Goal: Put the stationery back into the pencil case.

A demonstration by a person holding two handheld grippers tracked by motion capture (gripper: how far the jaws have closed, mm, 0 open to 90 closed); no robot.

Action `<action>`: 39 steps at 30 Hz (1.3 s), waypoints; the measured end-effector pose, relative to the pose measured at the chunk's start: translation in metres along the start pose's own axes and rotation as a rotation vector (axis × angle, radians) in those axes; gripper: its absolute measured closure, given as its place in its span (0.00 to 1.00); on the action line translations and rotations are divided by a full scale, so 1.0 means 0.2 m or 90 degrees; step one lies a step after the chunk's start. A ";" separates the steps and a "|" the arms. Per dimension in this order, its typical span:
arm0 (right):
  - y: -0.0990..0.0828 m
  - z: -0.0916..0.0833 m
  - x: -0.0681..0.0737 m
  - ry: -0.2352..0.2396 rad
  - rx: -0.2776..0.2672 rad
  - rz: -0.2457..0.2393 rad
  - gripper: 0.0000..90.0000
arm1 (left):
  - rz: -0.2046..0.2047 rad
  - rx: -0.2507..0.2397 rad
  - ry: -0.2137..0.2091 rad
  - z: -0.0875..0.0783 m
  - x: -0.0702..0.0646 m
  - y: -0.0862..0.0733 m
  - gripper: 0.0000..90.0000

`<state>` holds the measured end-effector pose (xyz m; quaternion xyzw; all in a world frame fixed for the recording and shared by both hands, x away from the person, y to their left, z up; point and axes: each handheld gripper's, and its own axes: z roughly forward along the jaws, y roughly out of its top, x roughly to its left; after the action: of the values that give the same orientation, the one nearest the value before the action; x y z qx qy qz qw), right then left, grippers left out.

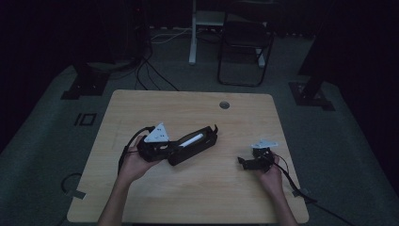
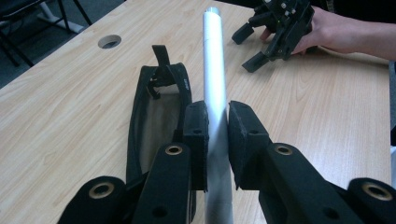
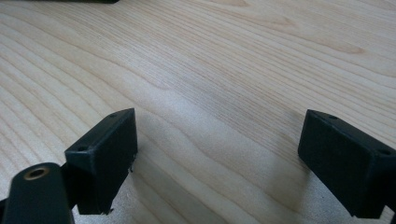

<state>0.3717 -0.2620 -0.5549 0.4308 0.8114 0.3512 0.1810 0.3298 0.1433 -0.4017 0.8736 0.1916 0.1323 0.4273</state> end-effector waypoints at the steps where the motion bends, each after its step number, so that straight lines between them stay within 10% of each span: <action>1: 0.00 0.00 0.00 0.000 0.000 0.000 0.13 | 0.001 0.000 0.001 0.00 0.00 0.00 0.87; 39: 0.00 0.00 0.00 0.000 0.000 -0.001 0.13 | 0.014 -0.009 0.012 0.00 0.05 0.11 0.87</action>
<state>0.3718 -0.2621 -0.5548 0.4303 0.8116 0.3511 0.1814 0.3448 0.1353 -0.3840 0.8714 0.1848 0.1467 0.4300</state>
